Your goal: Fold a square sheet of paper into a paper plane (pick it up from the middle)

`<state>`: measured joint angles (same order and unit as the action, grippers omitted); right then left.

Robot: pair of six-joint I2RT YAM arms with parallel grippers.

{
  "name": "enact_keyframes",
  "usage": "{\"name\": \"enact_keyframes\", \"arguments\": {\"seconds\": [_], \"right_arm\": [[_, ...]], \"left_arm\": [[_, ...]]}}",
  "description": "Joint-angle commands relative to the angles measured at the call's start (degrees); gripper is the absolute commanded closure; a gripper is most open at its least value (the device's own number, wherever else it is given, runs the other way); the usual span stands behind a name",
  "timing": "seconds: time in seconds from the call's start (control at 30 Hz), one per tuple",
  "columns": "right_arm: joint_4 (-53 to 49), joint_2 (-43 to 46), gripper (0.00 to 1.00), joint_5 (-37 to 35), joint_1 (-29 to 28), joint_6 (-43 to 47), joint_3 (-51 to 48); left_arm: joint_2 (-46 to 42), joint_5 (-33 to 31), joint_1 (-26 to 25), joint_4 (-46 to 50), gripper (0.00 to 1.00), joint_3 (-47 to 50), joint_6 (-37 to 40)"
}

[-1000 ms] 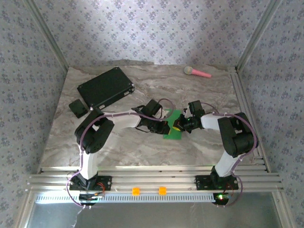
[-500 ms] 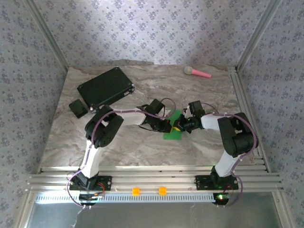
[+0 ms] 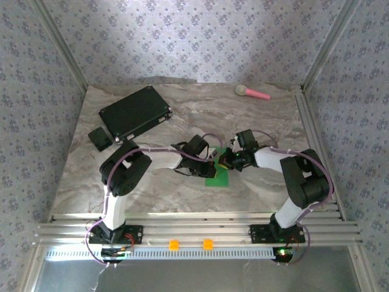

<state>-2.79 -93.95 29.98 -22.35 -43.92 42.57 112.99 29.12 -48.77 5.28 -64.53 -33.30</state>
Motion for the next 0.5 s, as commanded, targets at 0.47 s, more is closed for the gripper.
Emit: {"name": "enact_keyframes", "arguments": {"seconds": [0.47], "right_arm": [[5.62,-0.01,1.0,0.87,11.62,0.35,-7.11]], "left_arm": [[1.14,-2.85,-0.71,2.98,1.0,1.78,-1.74]]}}
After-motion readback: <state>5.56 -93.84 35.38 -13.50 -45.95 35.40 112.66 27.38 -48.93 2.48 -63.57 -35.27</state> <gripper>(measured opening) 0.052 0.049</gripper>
